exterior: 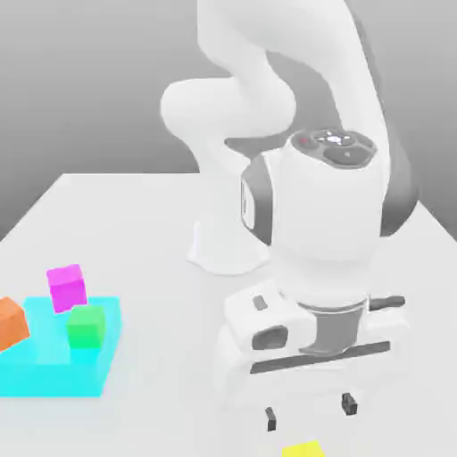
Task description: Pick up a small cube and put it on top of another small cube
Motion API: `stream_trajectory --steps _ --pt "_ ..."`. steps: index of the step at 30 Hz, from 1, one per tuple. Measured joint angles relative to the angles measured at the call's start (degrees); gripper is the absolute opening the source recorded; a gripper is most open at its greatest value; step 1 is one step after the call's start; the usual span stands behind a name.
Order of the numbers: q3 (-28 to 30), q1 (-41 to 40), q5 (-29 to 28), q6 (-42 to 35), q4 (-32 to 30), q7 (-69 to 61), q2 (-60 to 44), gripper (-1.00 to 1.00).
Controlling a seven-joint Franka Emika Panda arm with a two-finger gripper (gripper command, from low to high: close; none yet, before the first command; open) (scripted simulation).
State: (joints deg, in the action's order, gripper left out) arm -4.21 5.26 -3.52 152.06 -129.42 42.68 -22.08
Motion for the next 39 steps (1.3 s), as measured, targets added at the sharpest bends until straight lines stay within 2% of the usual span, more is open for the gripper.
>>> stream_trajectory --steps 3,4,11,15,22,25,27,33,39 --pt "0.6 0.6 -0.7 4.4 1.2 0.5 -6.2 0.0" --pt "0.9 0.8 -0.9 5.8 1.6 0.6 -8.0 -1.0" --pt "0.9 0.8 -1.0 6.0 1.7 0.7 -8.3 -1.0" --pt "0.0 0.1 -0.1 0.7 0.1 0.0 -1.4 -1.0" --pt "7.4 -7.0 -4.4 -4.7 -8.4 -6.8 13.1 -1.0" --pt "10.4 -12.4 -5.2 -6.6 -12.4 -11.0 19.3 -1.0" --pt "11.9 -17.0 -5.0 -7.8 -15.1 -14.2 23.3 -1.0" --pt "18.0 -21.6 -2.2 -11.0 -23.1 -25.8 34.0 -1.0" --pt "19.8 -21.3 1.7 -0.9 -25.9 -30.1 26.3 -1.0"
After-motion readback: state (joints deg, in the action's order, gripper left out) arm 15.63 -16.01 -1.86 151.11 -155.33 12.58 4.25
